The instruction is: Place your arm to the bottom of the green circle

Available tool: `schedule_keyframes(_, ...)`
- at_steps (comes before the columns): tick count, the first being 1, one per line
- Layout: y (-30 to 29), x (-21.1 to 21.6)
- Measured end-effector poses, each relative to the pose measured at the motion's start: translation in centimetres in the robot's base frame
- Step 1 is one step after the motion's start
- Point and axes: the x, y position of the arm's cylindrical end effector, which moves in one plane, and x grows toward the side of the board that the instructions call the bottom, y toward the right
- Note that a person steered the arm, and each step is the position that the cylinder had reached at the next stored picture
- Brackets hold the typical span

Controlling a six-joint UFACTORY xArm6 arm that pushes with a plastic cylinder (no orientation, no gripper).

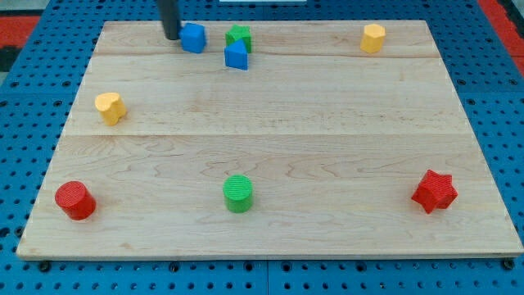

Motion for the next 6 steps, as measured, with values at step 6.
schedule_keyframes(6,18.7,30.8)
